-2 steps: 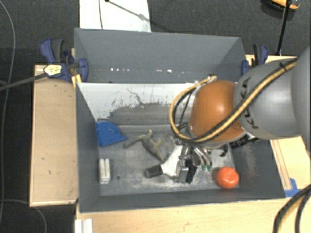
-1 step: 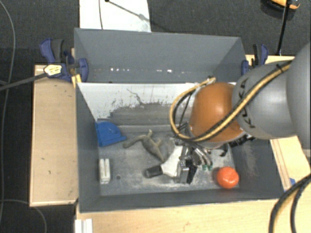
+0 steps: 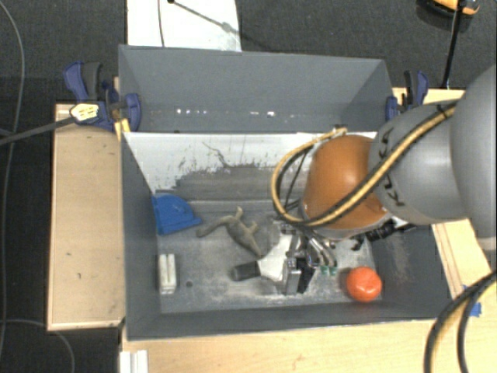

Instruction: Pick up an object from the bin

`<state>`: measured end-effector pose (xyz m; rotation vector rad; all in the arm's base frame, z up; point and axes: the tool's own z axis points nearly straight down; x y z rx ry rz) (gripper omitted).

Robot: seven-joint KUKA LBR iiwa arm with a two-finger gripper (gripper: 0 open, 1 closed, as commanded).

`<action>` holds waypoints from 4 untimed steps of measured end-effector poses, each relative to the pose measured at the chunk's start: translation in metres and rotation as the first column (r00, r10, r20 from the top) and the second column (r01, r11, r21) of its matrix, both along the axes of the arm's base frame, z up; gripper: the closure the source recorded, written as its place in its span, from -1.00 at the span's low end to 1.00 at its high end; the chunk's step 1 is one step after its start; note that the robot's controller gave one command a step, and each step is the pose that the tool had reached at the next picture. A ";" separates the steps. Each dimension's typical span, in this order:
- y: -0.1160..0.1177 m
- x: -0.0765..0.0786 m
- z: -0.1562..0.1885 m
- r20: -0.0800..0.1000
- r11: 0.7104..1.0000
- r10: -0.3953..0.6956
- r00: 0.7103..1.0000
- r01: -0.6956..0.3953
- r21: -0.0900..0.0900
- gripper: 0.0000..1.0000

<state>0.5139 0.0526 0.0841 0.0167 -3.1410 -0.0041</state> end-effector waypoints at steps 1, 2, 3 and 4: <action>-0.003 0.006 -0.006 0.005 0.989 -0.147 0.989 0.147 0.002 -1.00; -0.011 0.012 -0.009 0.006 1.000 0.006 1.000 -0.006 0.001 -1.00; -0.026 0.025 -0.012 0.005 0.995 -0.103 0.995 0.103 0.003 -1.00; -0.027 0.062 -0.014 0.008 0.999 -0.034 0.999 0.034 0.002 1.00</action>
Offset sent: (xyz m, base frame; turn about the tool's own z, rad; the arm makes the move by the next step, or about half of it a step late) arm 0.0203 -0.0258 -0.0141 0.1653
